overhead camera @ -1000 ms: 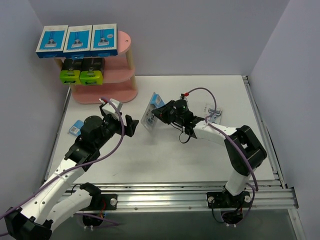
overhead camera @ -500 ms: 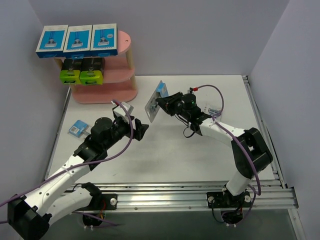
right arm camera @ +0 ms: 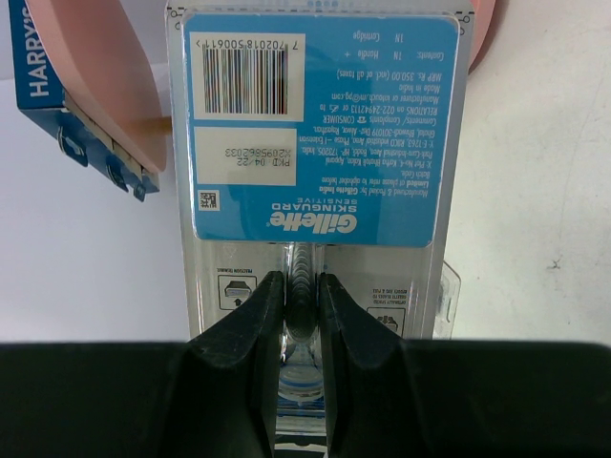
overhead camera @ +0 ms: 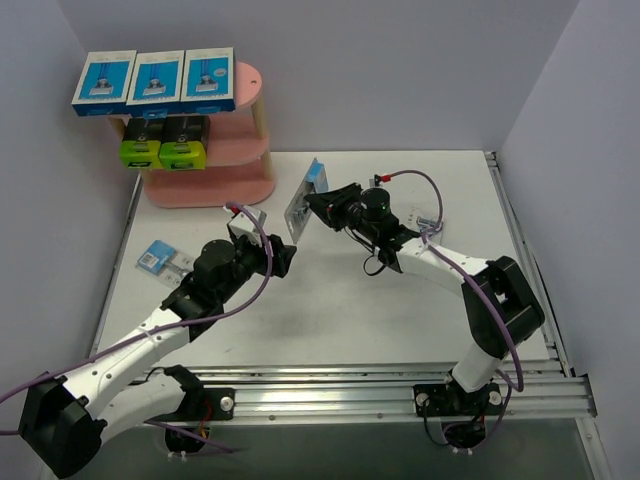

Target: Place and organize the shaving razors onto the shelf

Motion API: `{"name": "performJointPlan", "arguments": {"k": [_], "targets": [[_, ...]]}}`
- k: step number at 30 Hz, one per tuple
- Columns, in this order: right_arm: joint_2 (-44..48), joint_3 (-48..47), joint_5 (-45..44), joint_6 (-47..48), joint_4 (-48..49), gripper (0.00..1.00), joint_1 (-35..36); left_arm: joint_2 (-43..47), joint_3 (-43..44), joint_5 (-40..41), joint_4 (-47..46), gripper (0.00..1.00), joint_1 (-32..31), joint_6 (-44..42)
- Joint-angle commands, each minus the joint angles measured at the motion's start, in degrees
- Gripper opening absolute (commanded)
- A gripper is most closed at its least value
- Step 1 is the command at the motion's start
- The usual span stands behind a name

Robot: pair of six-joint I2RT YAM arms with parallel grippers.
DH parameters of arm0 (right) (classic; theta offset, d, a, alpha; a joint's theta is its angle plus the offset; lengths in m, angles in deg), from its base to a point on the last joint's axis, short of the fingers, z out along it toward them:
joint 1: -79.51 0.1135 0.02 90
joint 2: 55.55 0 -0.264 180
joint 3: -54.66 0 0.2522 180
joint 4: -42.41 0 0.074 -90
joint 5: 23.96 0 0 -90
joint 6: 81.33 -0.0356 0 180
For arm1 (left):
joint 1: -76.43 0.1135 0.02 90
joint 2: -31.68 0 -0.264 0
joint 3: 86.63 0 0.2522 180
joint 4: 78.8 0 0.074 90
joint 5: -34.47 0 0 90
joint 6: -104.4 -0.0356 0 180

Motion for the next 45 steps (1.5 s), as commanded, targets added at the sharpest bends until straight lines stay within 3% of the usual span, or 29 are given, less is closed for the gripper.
{"name": "performJointPlan", "arguments": {"k": [1,10,15,22,34,45], "targets": [[1.1,-0.3,1.0,-0.7,4.9,0.0,1.1,-1.2,-0.6,1.4,-7.4,0.8,-1.2,1.8],[0.4,-0.2,0.1,-0.7,5.2,0.0,4.0,-2.9,-0.9,3.7,-11.3,0.78,-1.8,1.8],[0.3,0.0,-0.4,-1.3,5.7,0.0,5.7,-2.5,-1.4,7.5,-12.1,0.53,-1.8,1.8],[0.5,-0.5,-0.6,-2.0,6.0,0.0,6.7,-2.0,-3.6,9.0,-12.3,0.42,-1.8,3.5],[2.1,0.1,-2.0,-1.9,5.2,0.0,7.3,1.8,-6.5,10.5,-11.8,0.32,-1.8,5.4],[2.1,-1.7,-3.0,-1.2,2.7,0.0,7.3,3.2,-7.9,9.3,-11.7,0.34,-2.5,6.7]]}}
